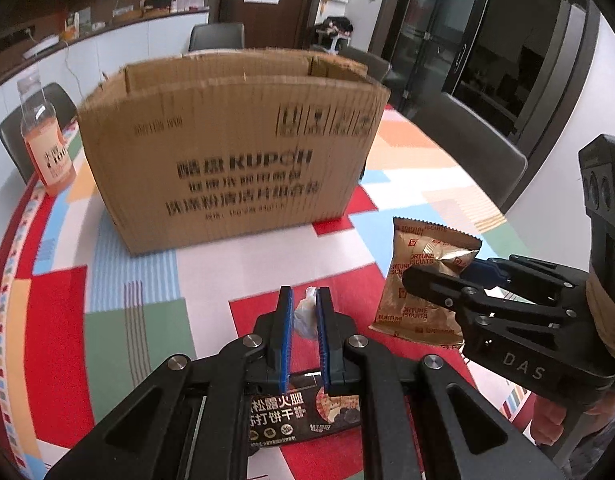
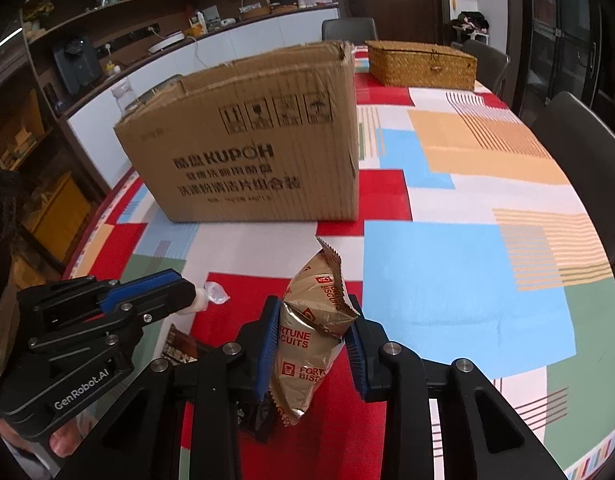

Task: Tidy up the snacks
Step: 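Carry the white candy and biscuit bag over the box and release both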

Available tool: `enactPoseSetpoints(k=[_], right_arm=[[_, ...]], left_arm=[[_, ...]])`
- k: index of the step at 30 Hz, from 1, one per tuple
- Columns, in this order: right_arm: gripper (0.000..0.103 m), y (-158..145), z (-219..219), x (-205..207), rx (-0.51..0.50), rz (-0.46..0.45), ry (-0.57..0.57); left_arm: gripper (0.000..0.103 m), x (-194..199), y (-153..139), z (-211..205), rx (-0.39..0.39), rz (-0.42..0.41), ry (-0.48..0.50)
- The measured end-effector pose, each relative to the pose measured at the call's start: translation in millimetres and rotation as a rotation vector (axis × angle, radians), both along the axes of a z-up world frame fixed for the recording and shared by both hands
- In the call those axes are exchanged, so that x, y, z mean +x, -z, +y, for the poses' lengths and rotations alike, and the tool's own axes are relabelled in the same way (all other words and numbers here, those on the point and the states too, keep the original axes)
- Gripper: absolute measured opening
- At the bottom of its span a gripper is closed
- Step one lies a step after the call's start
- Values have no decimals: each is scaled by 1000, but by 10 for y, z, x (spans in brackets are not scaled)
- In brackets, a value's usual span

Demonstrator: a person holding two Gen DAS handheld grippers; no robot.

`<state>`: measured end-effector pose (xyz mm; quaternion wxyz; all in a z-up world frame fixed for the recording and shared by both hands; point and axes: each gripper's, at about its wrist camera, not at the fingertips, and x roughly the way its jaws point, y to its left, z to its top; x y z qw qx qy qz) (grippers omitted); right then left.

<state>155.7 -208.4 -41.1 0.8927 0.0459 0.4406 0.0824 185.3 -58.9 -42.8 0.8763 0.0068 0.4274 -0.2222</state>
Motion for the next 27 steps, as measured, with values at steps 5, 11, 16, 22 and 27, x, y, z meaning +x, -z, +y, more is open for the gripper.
enactPoseSetpoints(k=[5, 11, 16, 22, 27], right_arm=[[32, -140, 30, 25, 3, -37, -7], [32, -347, 96, 69, 6, -96, -22], [32, -523, 119, 127, 11, -144, -22], [32, -749, 142, 217, 18, -212, -22], [32, -915, 185, 309, 21, -264, -24]], left_arm=[[13, 1, -213, 65, -22, -57, -11], [13, 35, -443, 128, -45, -119, -28], [13, 86, -654, 169, -62, -180, -43], [13, 148, -875, 230, -74, -243, -59], [13, 225, -1050, 274, -73, -289, -70]])
